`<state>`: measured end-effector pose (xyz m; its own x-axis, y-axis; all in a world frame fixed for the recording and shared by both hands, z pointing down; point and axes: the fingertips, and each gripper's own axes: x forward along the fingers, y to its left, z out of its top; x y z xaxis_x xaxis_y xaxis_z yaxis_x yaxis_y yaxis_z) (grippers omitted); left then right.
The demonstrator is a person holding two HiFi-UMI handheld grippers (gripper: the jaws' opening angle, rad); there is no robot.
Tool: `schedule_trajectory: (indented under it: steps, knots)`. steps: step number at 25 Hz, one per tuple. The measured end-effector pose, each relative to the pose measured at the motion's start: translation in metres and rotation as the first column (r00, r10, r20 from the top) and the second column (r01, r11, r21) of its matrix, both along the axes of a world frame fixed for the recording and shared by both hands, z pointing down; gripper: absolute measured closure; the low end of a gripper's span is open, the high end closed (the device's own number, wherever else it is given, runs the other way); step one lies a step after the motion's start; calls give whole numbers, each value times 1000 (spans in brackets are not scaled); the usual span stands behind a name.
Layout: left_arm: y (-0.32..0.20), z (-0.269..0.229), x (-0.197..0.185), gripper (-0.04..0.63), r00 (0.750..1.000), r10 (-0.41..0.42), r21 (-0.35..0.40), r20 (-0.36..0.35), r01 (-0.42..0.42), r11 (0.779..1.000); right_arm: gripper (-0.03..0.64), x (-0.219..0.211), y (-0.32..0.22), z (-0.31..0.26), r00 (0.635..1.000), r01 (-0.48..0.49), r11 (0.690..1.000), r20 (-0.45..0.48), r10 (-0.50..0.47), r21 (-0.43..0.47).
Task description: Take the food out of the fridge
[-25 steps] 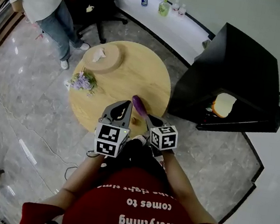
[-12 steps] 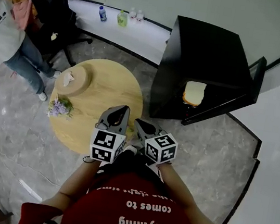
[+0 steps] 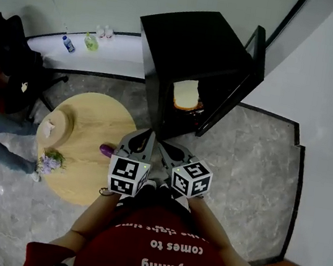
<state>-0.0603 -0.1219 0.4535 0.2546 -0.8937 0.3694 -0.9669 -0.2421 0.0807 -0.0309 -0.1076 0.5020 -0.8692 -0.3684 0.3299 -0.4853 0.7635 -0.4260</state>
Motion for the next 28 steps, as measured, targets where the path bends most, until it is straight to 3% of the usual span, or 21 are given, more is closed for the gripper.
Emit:
schedule_trajectory:
  steps: [11, 13, 16, 18, 20, 22, 24, 28]
  knots:
    - [-26, 6, 80, 589, 981, 195, -7, -10, -195, 981, 604, 77, -22, -1, 977, -212, 977, 5, 212, 5]
    - [-29, 9, 88, 589, 978, 208, -13, -13, -208, 978, 604, 88, -27, 2, 968, -247, 968, 27, 248, -31]
    - [-35, 13, 95, 589, 976, 215, -22, -10, -215, 976, 603, 96, -40, 4, 947, -265, 947, 135, 291, -182]
    - [-38, 15, 95, 589, 977, 215, -26, 0, -215, 976, 603, 98, -53, 4, 914, -249, 916, 236, 329, -314]
    - [-41, 16, 93, 589, 978, 210, -27, 5, -210, 977, 600, 100, -69, 5, 856, -223, 867, 336, 393, -446]
    - [-45, 16, 90, 589, 979, 202, -30, 8, -202, 979, 545, 103, -85, 10, 796, -183, 813, 402, 452, -552]
    - [-49, 18, 85, 589, 982, 190, -30, 11, -189, 981, 506, 105, -102, 19, 767, -165, 775, 415, 490, -610]
    - [-55, 22, 75, 589, 986, 165, -33, 15, -164, 986, 477, 98, -136, 43, 746, -154, 723, 401, 532, -674]
